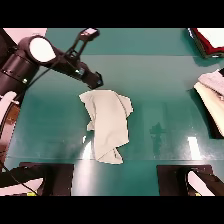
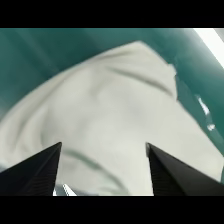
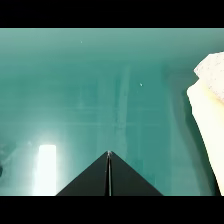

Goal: Fold the shirts.

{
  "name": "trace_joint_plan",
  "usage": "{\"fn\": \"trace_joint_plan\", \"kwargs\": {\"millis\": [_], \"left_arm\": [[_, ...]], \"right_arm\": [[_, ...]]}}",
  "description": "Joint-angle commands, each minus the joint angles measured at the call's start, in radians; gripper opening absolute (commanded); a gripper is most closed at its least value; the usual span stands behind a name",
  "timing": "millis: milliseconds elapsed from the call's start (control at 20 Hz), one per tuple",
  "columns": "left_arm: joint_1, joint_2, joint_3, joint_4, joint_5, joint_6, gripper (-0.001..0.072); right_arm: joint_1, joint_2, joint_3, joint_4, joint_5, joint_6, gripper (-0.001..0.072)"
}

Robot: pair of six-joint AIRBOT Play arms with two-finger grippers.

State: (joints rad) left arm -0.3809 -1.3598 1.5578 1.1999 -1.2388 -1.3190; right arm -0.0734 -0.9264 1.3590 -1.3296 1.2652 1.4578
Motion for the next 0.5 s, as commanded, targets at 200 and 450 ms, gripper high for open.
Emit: {"fn": "trace_joint_plan", "kwargs": {"millis": [200,450], "left_arm": [[0.076,0.178,-0.432,-0.109,-0.073,-0.125,0.0498],[-0.069,0.262,-0.824,-0.236,0.127,-0.122,0.0511]], "right_arm": [[0.001,0.001,0.000,-0.002,-0.015,0.000,0.0020],[0.001,-0.008,0.000,0.002,-0.020,0.000,0.0020]]}}
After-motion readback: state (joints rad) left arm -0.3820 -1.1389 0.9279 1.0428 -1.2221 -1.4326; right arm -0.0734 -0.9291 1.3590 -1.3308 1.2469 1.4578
